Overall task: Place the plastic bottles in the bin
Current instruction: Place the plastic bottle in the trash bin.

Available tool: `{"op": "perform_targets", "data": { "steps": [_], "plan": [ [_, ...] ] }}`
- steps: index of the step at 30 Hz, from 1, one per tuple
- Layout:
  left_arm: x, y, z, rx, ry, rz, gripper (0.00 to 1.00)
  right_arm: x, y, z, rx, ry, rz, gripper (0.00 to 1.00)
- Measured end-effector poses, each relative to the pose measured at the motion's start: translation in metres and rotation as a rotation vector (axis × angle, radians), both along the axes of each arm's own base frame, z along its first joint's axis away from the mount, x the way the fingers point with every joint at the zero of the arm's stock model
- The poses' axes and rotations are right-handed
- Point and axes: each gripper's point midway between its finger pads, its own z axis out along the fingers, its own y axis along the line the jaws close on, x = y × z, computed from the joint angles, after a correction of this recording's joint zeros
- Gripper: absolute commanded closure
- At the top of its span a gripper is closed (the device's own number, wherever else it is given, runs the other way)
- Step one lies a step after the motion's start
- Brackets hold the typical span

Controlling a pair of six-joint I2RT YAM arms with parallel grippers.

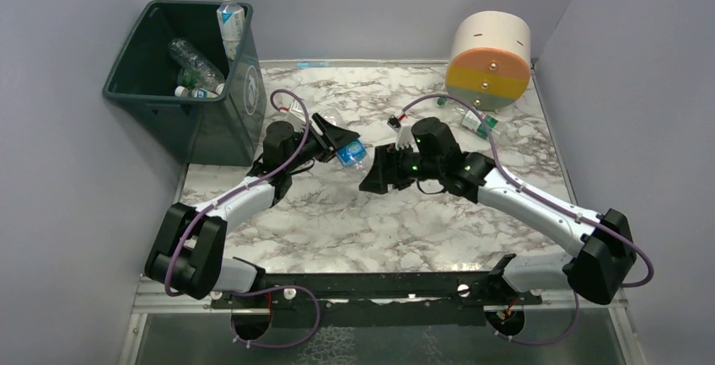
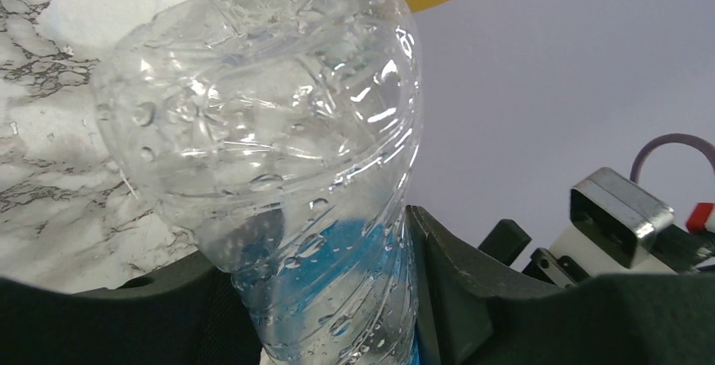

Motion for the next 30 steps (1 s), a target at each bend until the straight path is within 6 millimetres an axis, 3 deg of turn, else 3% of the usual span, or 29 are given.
{"op": "perform_targets", "data": {
  "steps": [5,12,30],
  "plan": [
    [-0.002,0.001,-0.005,0.006,0.009,0.001,0.5,-0.009,-0.013,0.013,0.019,-0.036,-0.018,0.22],
    [-0.005,0.003,-0.013,0.014,0.025,0.001,0.5,-0.02,-0.037,0.004,-0.015,-0.03,-0.078,0.21],
    [-0.003,0.004,-0.013,0.015,0.023,0.005,0.5,-0.021,-0.039,-0.007,-0.029,0.012,-0.106,0.21]
  ]
}}
